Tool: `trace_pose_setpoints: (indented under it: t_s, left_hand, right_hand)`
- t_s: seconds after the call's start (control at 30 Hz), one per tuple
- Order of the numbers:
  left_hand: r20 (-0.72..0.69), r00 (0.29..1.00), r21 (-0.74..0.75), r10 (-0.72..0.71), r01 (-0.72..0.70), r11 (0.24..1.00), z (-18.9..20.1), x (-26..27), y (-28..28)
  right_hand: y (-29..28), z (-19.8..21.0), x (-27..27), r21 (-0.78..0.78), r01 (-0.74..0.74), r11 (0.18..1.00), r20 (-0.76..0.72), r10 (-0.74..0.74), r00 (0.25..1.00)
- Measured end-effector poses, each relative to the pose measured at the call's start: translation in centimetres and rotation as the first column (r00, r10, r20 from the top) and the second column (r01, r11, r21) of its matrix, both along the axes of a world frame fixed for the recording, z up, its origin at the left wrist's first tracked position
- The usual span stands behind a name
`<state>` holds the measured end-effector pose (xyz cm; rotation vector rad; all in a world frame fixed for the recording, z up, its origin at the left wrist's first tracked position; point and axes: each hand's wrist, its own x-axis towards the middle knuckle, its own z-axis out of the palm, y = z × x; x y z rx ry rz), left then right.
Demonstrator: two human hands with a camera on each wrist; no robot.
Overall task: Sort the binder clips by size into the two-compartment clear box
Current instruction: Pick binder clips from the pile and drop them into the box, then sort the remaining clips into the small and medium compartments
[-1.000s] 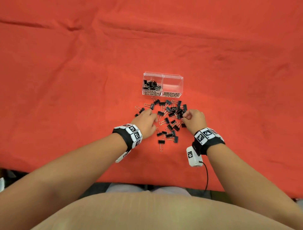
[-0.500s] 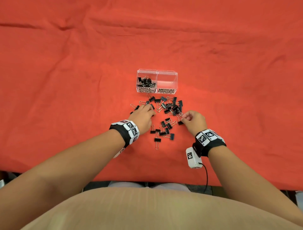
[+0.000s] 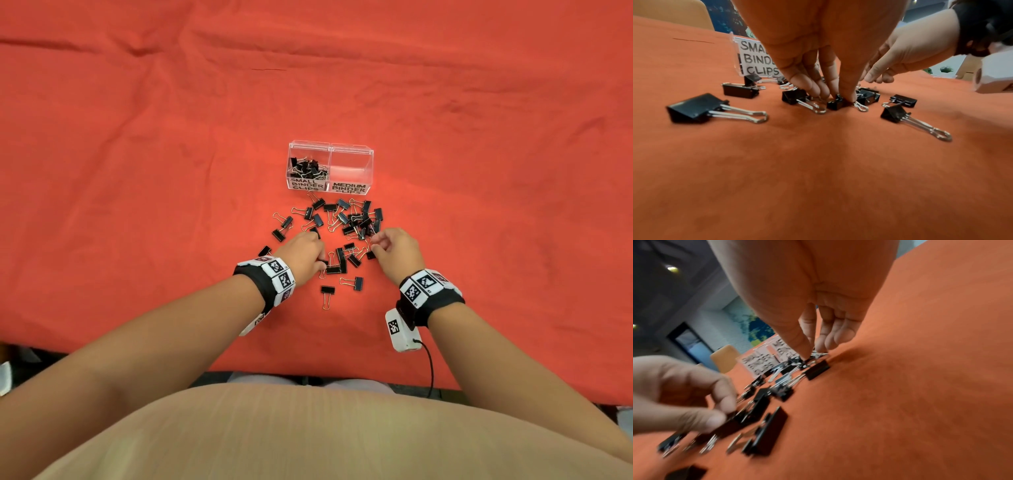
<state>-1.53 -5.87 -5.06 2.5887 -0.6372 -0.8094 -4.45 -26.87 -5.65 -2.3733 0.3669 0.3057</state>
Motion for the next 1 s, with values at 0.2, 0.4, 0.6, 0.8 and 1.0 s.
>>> trace_pose_setpoints:
  t_s: [0.2,0.4,0.6,0.8,1.0]
  left_hand:
    - [-0.085,0.974,-0.117,0.209,-0.218,0.969,0.5,0.5,0.7]
    - [-0.276,0.822,-0.326,0.499,-0.568,0.755,1.2,1.5,2.0]
    - [-0.399,0.763,-0.301,0.509,-0.633,0.713,1.3,1.5,2.9]
    - [-0.479,0.680,-0.245,0.554,-0.710,0.660,1.1,1.0,2.6]
    - [-0.332,0.794,-0.275,0.510,-0.599,0.752,0.9,0.1,2.3]
  right_hand:
    - [2.4,0.2,0.6,-0.094,-0.340,0.936,-0.005,0.341,0.940]
    - [3.9,0.0,0.7,-0.162,-0.390,0.906,-0.142,0.370,0.918]
    - [4.1,0.5,0.9,-0.047,-0.215,0.976,-0.140,0.207,0.968]
    - [4.1,0.8,1.0,0.225,-0.010,0.974,-0.180,0.052,0.982]
    - [3.0,1.5,1.5,0.357,0.086,0.930,-0.130,-0.042,0.991]
